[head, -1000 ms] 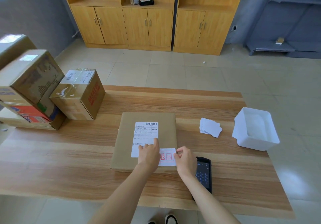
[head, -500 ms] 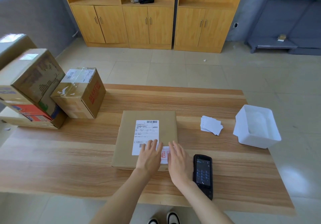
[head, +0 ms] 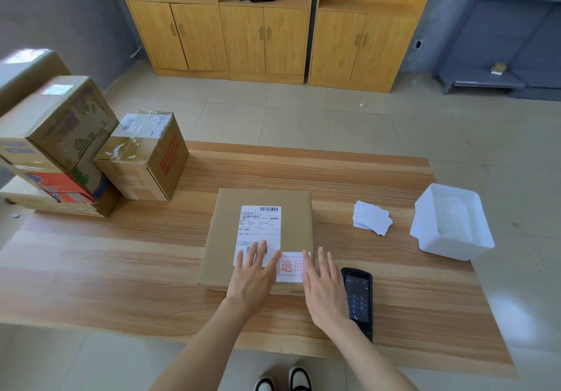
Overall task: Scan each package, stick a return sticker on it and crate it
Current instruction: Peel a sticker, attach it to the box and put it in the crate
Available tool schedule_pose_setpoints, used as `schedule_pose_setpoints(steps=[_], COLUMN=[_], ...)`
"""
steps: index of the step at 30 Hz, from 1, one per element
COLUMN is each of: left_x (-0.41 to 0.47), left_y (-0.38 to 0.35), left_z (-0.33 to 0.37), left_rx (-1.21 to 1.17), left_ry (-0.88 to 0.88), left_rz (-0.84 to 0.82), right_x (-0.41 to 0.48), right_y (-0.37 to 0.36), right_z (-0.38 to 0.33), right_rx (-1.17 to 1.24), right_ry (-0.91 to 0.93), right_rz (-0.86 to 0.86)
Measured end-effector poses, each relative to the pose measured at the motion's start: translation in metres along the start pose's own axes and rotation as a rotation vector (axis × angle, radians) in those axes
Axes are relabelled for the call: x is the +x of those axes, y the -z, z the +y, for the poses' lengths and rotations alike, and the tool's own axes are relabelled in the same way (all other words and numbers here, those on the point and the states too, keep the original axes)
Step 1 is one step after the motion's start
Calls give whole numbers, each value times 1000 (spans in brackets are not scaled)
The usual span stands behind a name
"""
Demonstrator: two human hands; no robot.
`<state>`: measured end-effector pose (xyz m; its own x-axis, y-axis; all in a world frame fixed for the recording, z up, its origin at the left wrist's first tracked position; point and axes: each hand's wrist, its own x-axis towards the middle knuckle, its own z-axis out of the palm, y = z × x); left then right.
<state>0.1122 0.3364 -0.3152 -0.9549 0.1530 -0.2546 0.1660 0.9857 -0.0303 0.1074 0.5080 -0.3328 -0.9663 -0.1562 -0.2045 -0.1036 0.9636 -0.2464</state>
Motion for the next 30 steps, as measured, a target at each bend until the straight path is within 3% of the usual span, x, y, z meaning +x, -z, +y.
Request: schedule_pose_setpoints(steps=[4,8,15,25,30], left_x=[5,9,16,27,30], left_y=[5,11,14,9,8], left_z=[-5,-22,-56,-76,-78], left_rx=[-119,-216,-547,-1064,-1149], left_ry=[126,375,620,786,843], left_rz=[66,-7,-61,20,12], right_x=[8,23,45,58,63], right_y=[14,27,30,24,18], right_z=[-5,-14,-20,-22,-22], right_rx=[193,382,624,821,885], right_ry=[-10,-62,-196,-305,-341], right_rz=[-72,-133,-218,-207,-194])
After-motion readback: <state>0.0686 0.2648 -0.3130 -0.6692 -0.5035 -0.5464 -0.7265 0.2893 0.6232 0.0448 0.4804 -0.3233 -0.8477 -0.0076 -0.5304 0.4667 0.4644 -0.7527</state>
